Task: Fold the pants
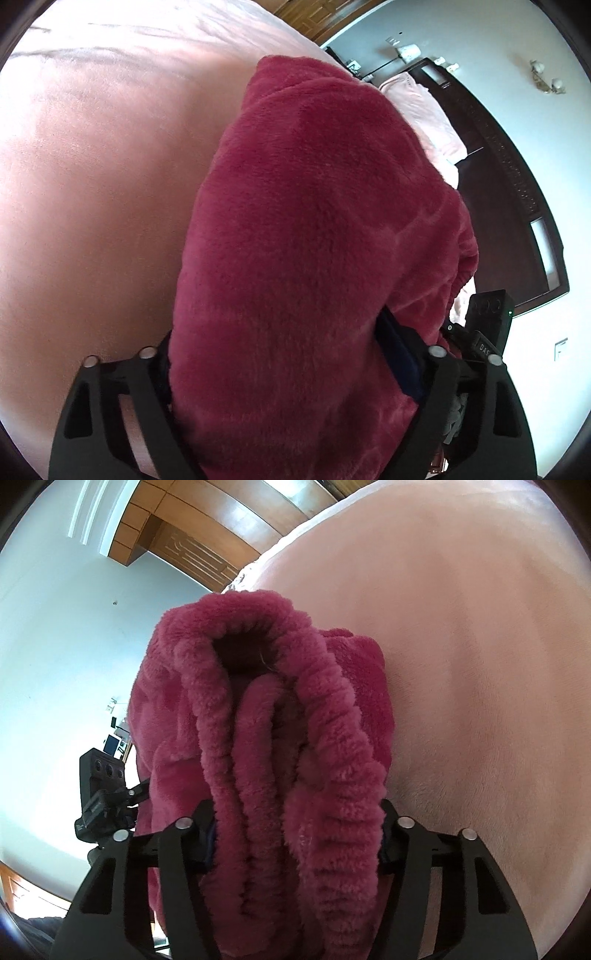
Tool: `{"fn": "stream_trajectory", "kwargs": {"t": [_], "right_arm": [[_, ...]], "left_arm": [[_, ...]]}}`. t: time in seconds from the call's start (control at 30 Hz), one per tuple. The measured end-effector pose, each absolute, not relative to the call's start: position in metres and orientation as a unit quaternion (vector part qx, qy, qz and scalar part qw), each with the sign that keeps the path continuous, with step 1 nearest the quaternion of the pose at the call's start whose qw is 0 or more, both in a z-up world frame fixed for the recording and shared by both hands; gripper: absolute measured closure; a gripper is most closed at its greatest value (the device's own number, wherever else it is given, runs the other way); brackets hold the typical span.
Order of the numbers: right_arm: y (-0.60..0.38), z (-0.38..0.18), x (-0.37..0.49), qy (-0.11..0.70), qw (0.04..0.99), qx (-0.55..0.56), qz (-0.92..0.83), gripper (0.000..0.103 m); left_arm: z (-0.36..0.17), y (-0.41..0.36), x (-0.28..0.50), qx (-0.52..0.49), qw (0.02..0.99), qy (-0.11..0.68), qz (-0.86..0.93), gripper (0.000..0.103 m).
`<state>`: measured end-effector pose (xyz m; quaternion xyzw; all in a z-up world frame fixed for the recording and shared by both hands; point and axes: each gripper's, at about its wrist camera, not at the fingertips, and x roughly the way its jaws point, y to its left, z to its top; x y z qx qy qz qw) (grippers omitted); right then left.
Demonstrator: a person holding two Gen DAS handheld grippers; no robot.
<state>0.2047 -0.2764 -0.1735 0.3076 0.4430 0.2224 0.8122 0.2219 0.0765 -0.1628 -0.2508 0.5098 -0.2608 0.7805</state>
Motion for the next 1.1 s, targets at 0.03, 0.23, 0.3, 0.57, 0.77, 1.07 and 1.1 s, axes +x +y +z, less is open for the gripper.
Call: {"fn": "stream_trajectory", "kwargs": {"t": [0.03,0.23,0.3,0.57,0.77,1.07,1.1], "right_arm": [[-0.277,-0.17,0.202,0.44,0.814,0.308,0.222,0.046],[-0.279,-0.145,0.189,0.407,0.825,0.312,0.238,0.05],[-0.28,-0.133,0.185,0.392,0.831,0.31,0.244,0.05],[-0.3,-0.097,0.173,0.338,0.851,0.317,0.247,0.05],[-0.327,-0.087,0.175,0.305,0.865,0.332,0.221,0.05],[-0.362,-0.109,0.21,0.287,0.867,0.371,0.168,0.05],[-0.363,-0.111,0.214,0.288,0.867,0.374,0.163,0.05]], "left_arm": [[-0.161,0.078,0.221,-0.25,0.782,0.508,-0.262,0.028],[-0.144,0.079,0.212,-0.243,0.79,0.493,-0.272,0.045],[-0.135,0.076,0.211,-0.236,0.796,0.484,-0.277,0.047],[-0.087,0.062,0.216,-0.21,0.822,0.427,-0.314,0.049],[-0.063,0.028,0.254,-0.179,0.83,0.407,-0.336,0.049],[-0.057,-0.034,0.338,-0.145,0.833,0.403,-0.35,0.048],[-0.059,-0.04,0.347,-0.142,0.832,0.405,-0.352,0.048]]}}
